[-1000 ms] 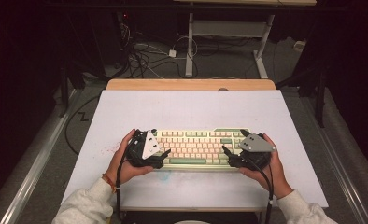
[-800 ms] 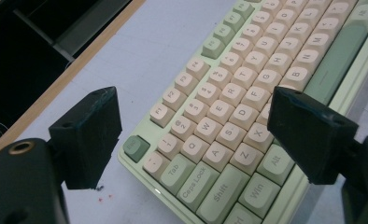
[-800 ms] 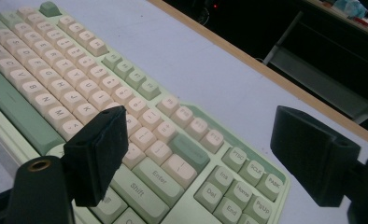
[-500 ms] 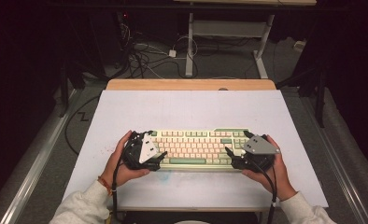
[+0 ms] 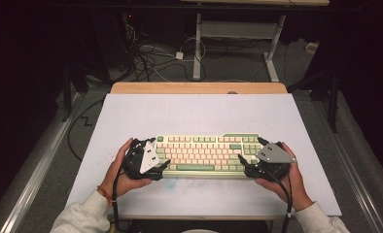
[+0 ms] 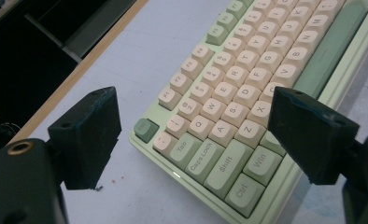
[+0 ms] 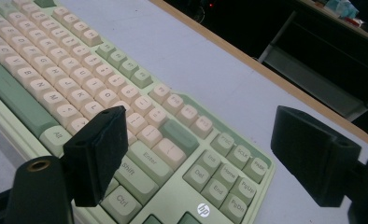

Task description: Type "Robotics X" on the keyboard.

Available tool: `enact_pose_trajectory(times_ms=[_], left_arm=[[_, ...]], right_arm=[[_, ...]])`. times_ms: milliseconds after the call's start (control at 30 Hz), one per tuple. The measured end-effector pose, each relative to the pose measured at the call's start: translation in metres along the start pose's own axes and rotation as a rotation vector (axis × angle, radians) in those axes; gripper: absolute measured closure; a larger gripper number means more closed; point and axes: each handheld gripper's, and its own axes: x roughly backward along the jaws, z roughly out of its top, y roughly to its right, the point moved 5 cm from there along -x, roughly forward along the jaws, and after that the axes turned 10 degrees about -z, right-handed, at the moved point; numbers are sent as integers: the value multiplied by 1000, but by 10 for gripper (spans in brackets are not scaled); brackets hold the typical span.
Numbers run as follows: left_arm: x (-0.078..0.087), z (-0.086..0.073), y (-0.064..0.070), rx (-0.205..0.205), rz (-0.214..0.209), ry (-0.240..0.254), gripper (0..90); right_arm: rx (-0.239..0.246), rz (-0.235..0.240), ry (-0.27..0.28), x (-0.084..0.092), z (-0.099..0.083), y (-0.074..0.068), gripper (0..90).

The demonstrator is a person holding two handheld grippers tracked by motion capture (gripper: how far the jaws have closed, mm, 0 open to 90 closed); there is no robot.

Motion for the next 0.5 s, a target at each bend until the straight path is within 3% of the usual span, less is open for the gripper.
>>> enact_pose_trajectory(times_ms=[500], left_arm=[[10,-13,0,14,14,-12,166]], right_arm=[[-4,-8,-3,8,-7,6,195]])
